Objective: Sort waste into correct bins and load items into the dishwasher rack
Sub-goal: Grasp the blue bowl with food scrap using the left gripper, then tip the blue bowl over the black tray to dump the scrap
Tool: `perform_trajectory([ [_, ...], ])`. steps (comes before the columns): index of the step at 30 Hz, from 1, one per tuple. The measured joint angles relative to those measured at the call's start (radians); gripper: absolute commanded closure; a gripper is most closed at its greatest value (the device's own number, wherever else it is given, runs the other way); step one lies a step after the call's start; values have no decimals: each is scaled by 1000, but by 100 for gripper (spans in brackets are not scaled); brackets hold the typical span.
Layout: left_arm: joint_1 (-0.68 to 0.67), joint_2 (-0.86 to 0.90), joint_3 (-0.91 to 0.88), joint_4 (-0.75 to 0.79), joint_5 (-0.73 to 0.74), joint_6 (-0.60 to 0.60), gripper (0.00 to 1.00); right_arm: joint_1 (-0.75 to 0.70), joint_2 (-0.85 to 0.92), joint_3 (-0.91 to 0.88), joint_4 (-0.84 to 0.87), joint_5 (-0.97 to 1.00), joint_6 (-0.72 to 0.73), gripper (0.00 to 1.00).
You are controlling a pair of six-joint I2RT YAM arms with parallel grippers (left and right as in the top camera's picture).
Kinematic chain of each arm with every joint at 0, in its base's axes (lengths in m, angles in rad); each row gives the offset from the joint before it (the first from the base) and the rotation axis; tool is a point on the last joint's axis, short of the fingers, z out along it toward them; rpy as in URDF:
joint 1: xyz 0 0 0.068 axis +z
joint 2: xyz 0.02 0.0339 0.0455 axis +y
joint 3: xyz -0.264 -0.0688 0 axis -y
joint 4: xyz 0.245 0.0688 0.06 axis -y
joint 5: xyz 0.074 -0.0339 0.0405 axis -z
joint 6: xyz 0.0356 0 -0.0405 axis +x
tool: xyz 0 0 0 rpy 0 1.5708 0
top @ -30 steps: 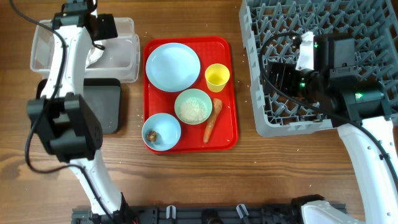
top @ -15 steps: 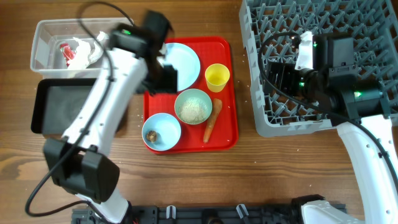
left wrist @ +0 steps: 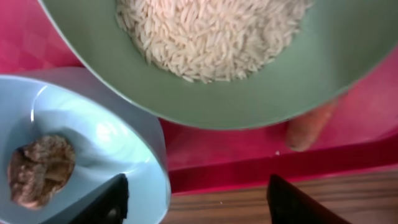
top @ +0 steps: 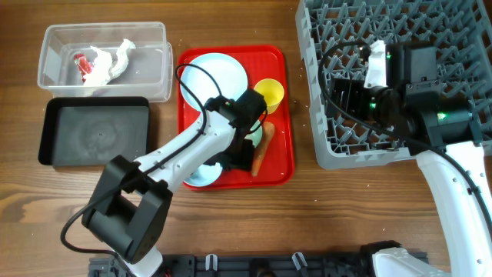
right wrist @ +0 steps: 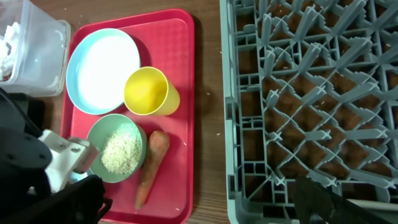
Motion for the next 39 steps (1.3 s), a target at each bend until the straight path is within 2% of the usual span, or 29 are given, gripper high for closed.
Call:
perform_trajectory([
  [2,0,0,-32,32,-6,-5,49,0,0,0,0,0,0,0],
  [5,0,0,-94,93,-23,-7,64,0,0,0,0,0,0,0],
  [7,0,0,-134,128,-31,-8,77,0,0,0,0,0,0,0],
  [8,0,0,-144,128,-34,-10,89,0,0,0,-1,0,0,0],
  [9,0,0,-152,128,-38,-11,96,0,0,0,0,0,0,0],
  [18,0,-2,-126,90,-83,-13,96,0,0,0,0,0,0,0],
  [24,4,-40,27,-35,-82,-13,96,0,0,0,0,0,0,0],
  [27,47,-100,108,-79,-71,-2,96,0,0,0,0,0,0,0],
  [31,207,-187,138,-50,-8,30,96,0,0,0,0,0,0,0],
  [39,728,-205,141,6,298,121,96,0,0,0,0,0,0,0],
])
